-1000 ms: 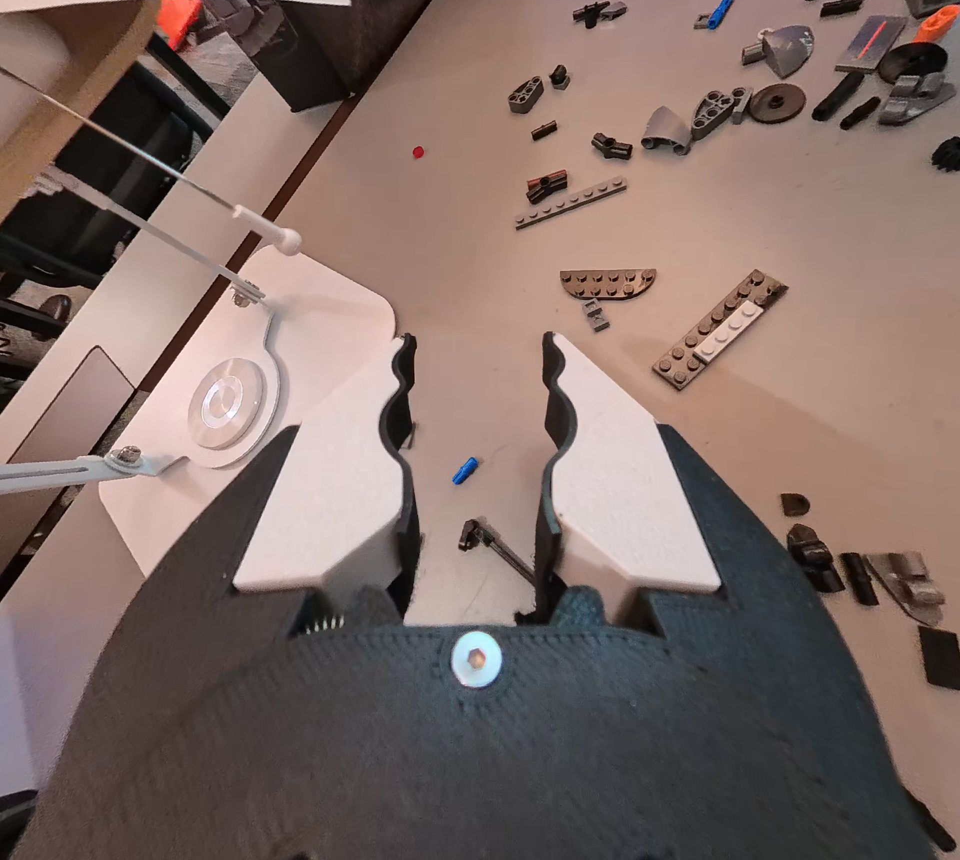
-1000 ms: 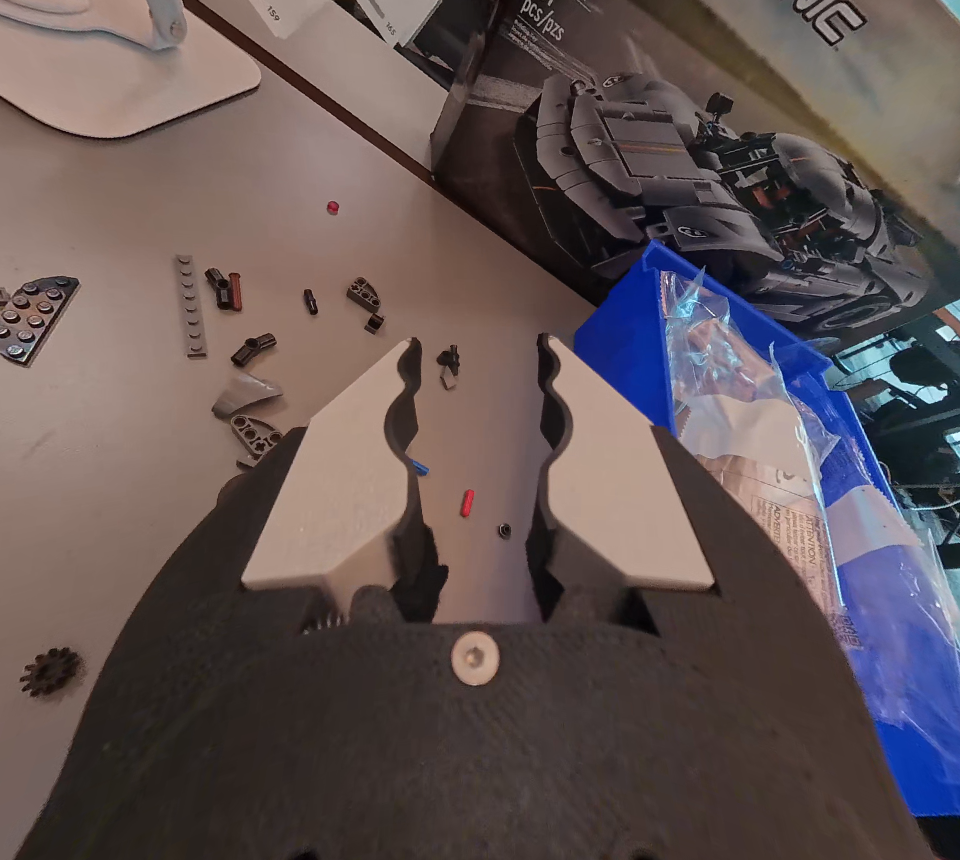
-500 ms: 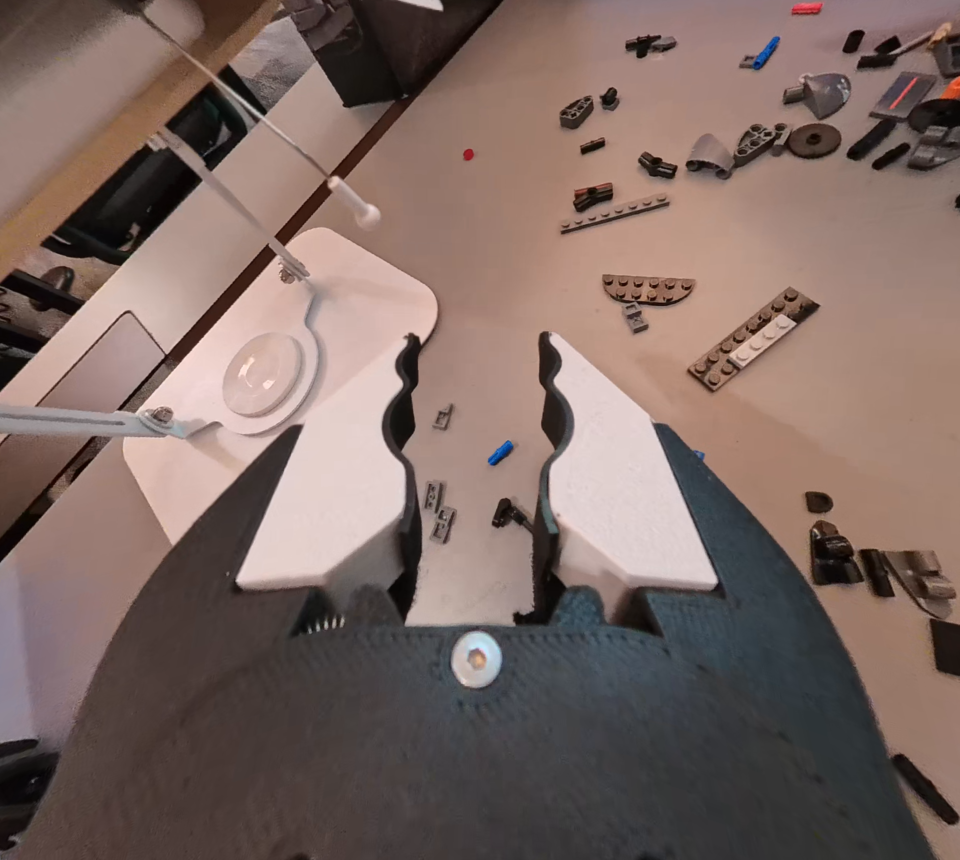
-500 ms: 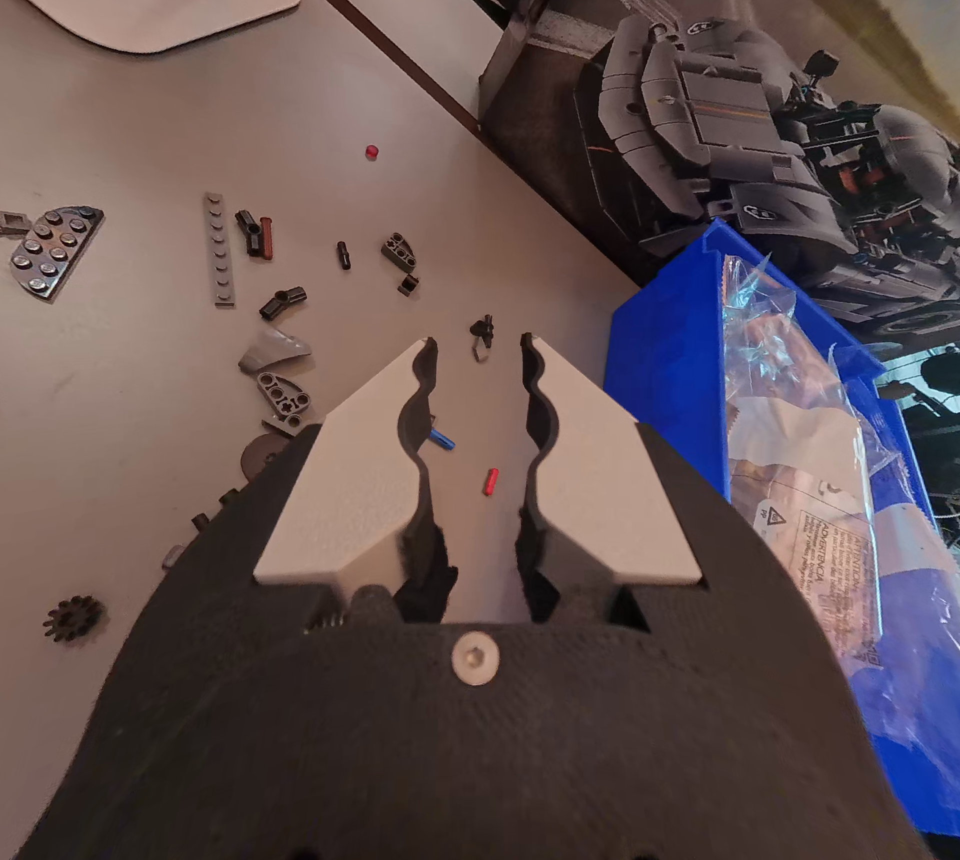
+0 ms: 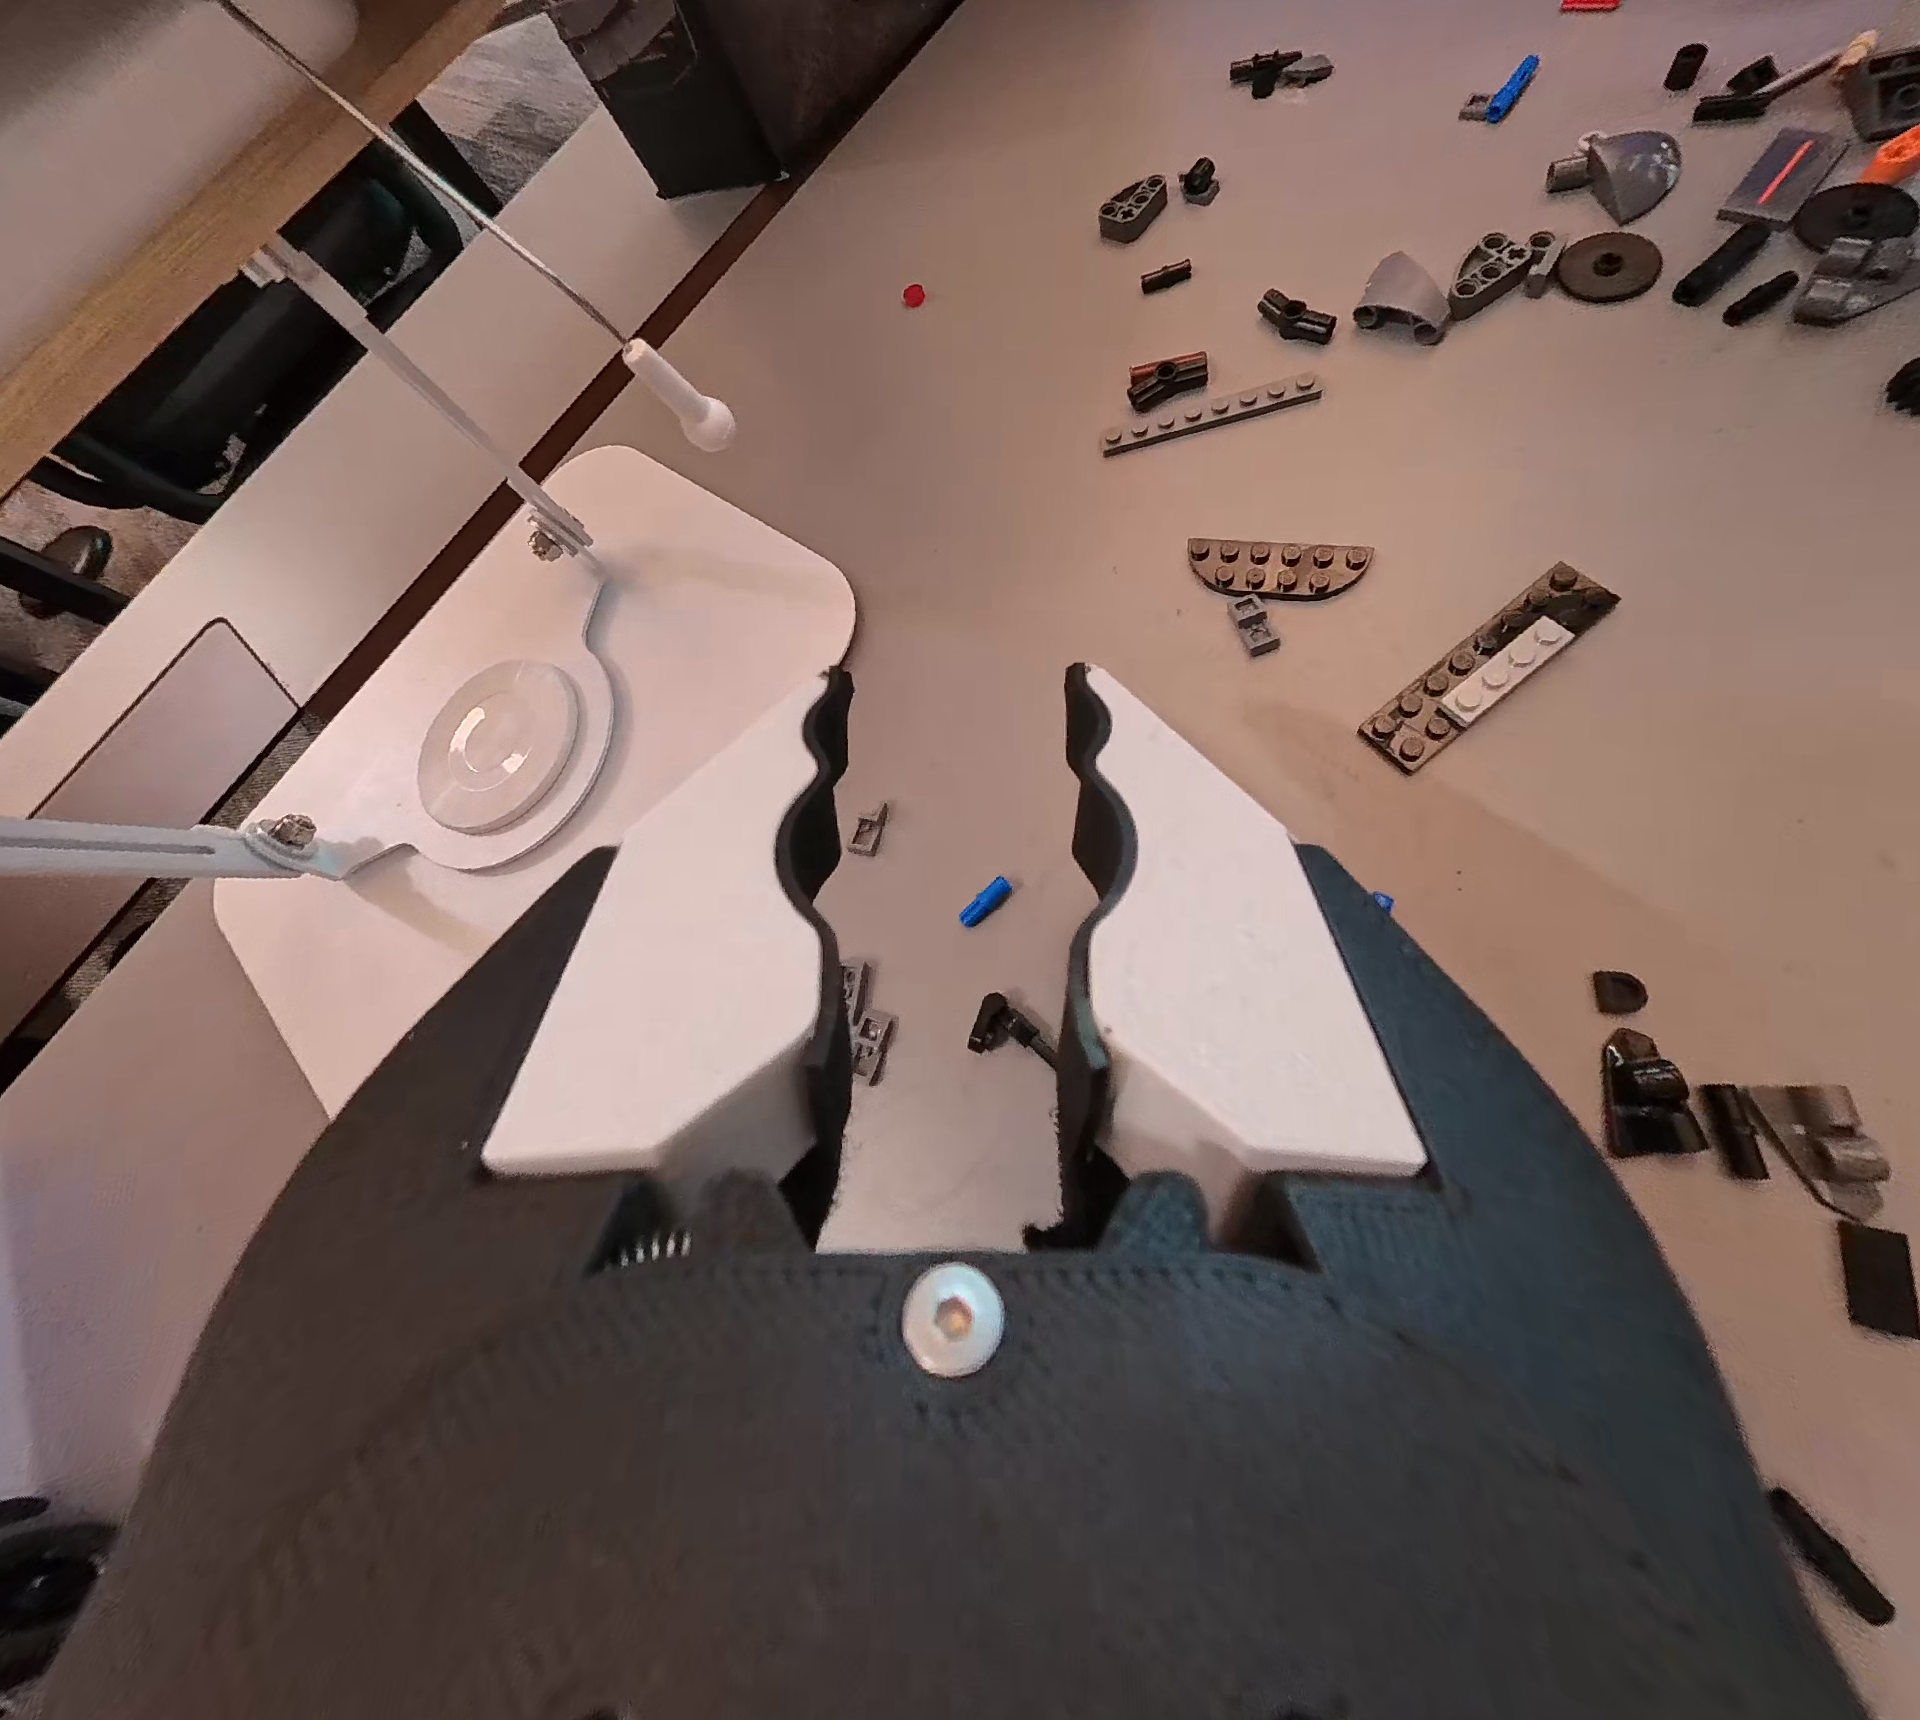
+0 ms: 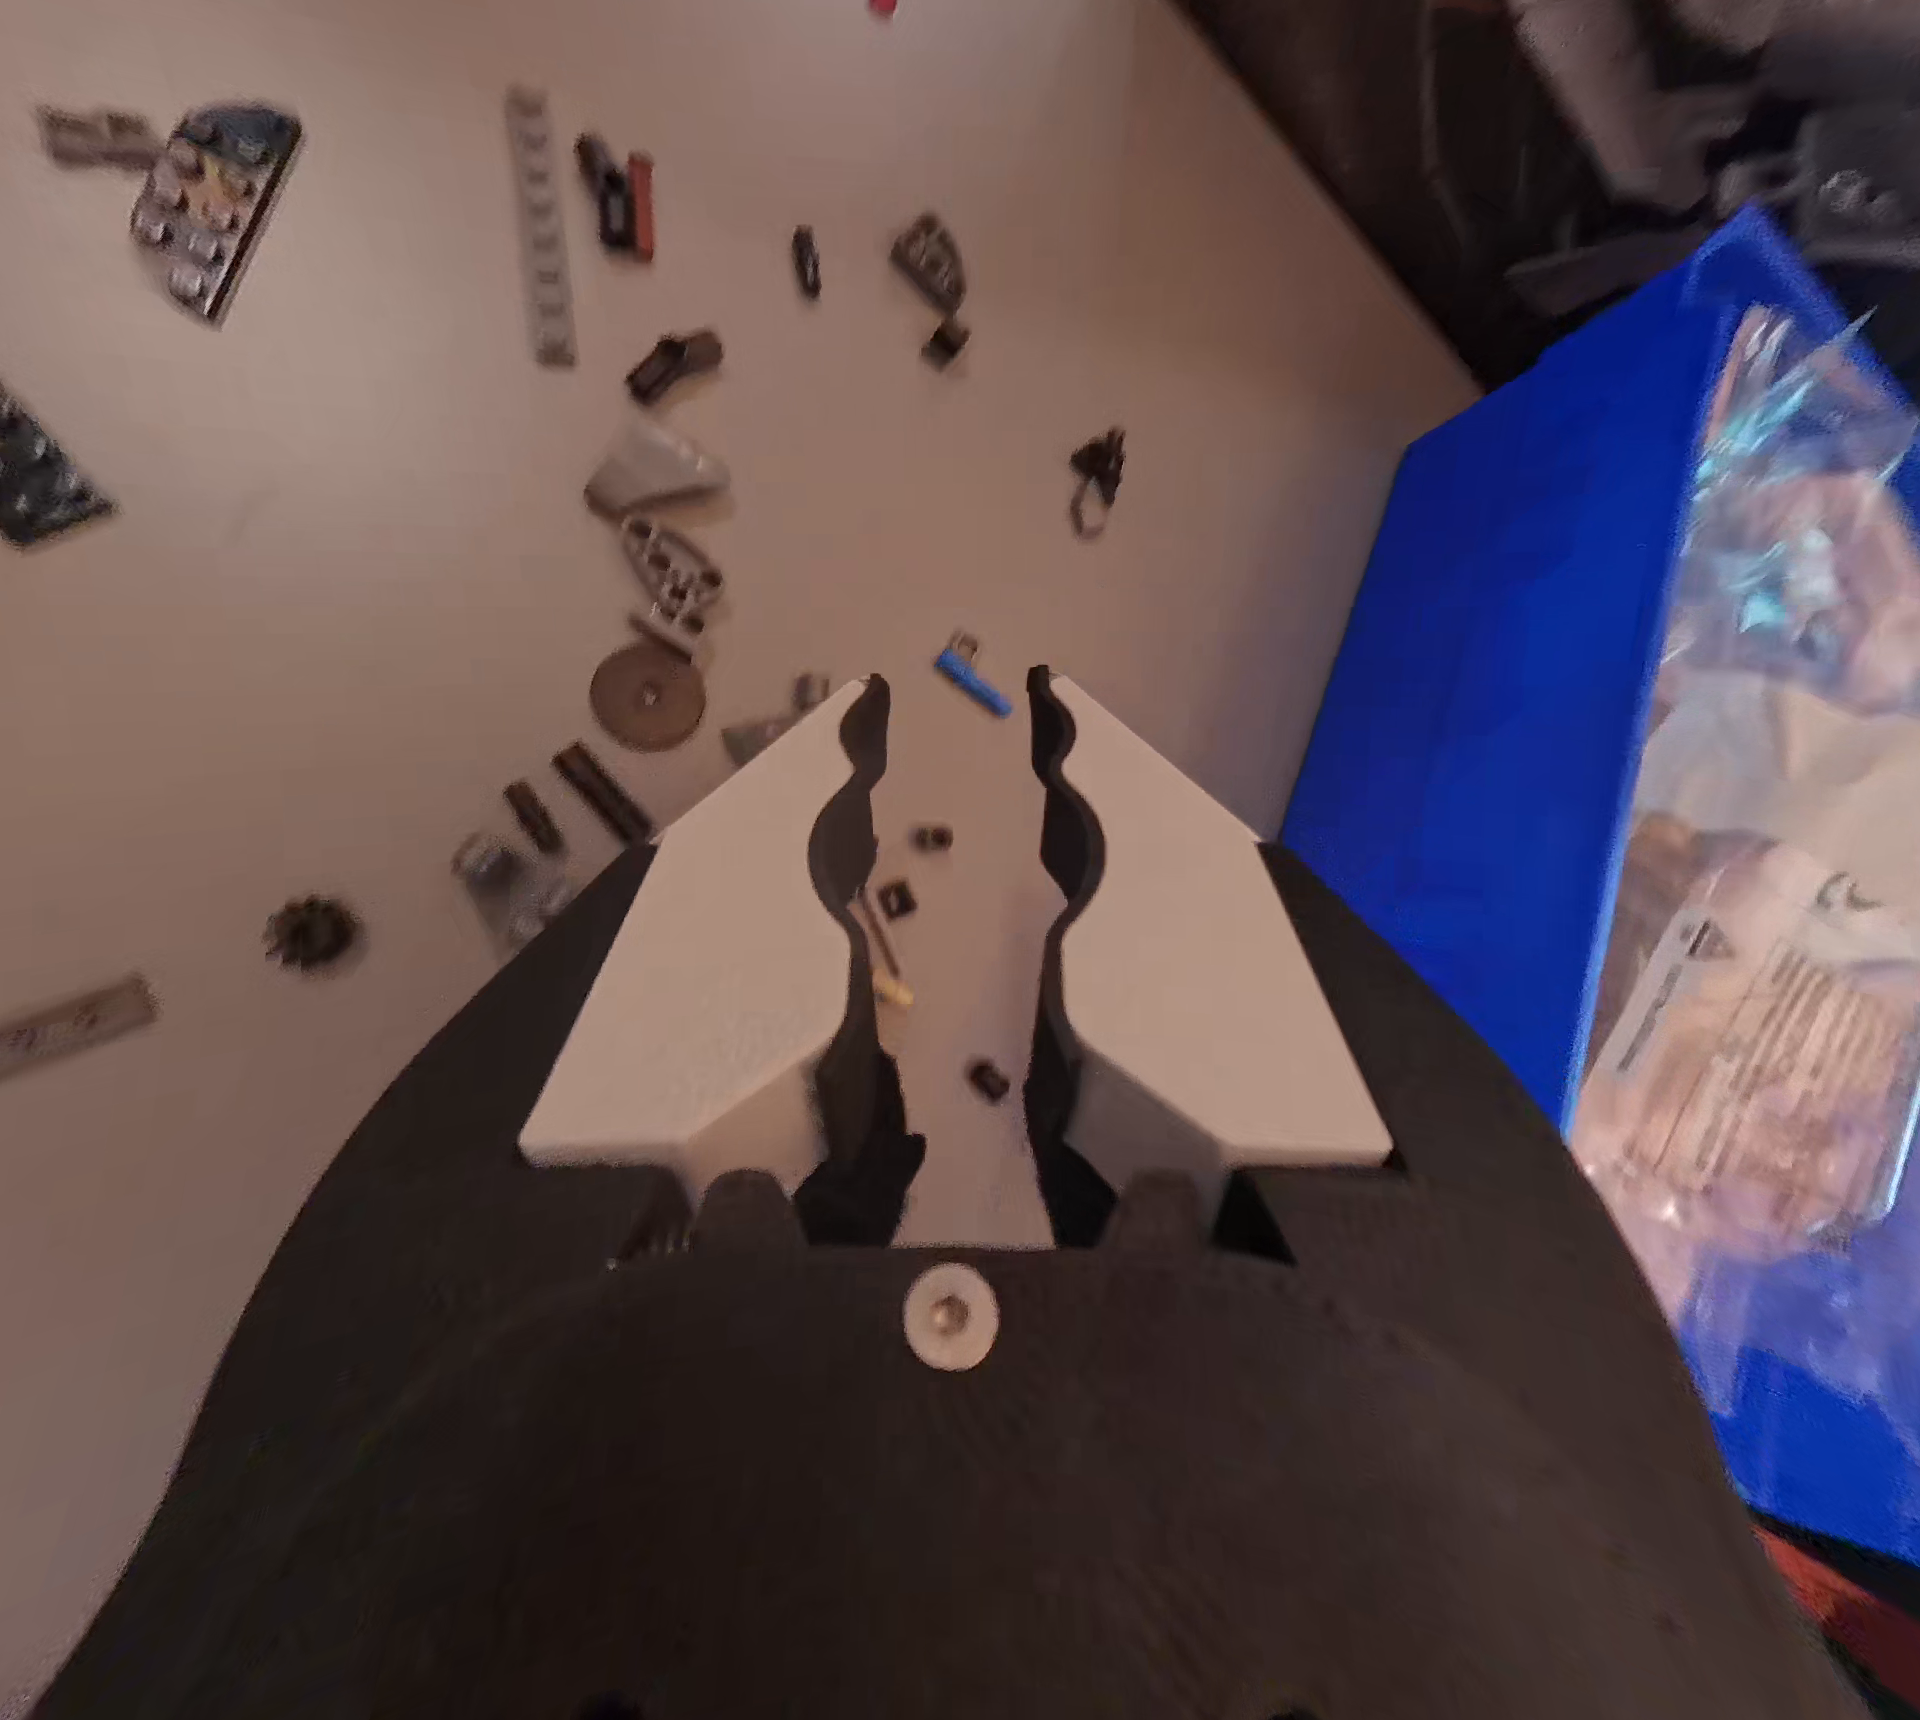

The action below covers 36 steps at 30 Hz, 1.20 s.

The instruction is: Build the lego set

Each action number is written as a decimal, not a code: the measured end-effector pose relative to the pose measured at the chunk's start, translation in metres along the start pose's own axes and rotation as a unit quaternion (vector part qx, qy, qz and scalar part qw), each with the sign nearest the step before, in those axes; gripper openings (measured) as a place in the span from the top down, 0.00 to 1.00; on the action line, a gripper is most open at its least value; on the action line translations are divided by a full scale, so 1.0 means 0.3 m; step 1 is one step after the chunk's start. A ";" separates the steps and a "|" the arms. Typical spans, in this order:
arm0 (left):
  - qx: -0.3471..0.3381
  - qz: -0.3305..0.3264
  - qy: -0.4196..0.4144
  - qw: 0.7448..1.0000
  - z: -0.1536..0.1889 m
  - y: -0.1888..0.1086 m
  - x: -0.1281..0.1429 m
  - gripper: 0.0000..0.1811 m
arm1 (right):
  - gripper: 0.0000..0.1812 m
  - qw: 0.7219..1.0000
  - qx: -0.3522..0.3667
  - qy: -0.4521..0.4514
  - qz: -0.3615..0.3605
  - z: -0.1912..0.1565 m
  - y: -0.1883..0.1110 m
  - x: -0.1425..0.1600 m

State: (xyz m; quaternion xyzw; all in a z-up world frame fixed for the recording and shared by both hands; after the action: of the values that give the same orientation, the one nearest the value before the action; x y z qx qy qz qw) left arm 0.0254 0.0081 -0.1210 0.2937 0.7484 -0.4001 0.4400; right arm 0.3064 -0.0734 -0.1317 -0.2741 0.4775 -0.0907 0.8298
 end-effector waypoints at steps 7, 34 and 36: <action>0.006 -0.002 0.001 1.000 0.010 0.006 0.001 0.78 | 0.90 0.991 -0.080 0.017 -0.104 -0.073 -0.052 0.144; 0.041 -0.004 0.009 0.999 0.071 0.036 -0.005 0.77 | 0.94 0.996 -0.082 0.002 -0.037 -0.083 -0.106 0.066; 0.043 -0.002 0.007 0.999 0.072 0.035 -0.007 0.77 | 0.94 0.996 -0.086 0.007 -0.015 -0.084 -0.108 0.052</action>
State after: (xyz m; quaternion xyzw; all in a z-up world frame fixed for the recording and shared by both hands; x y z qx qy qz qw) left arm 0.0439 -0.0051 -0.1290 0.3139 0.7342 -0.4305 0.4208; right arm 0.2971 -0.1161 -0.1358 -0.3511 0.4854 -0.0635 0.7981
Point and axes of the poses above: each gripper's, where its closed fingertips meet, y out along the fingers, x out of its underside, z = x × y across the jaws, the point moved 6 cm from there along -y, back along the fingers, and after that the axes turned 14 degrees about z, right-handed, at the moved point
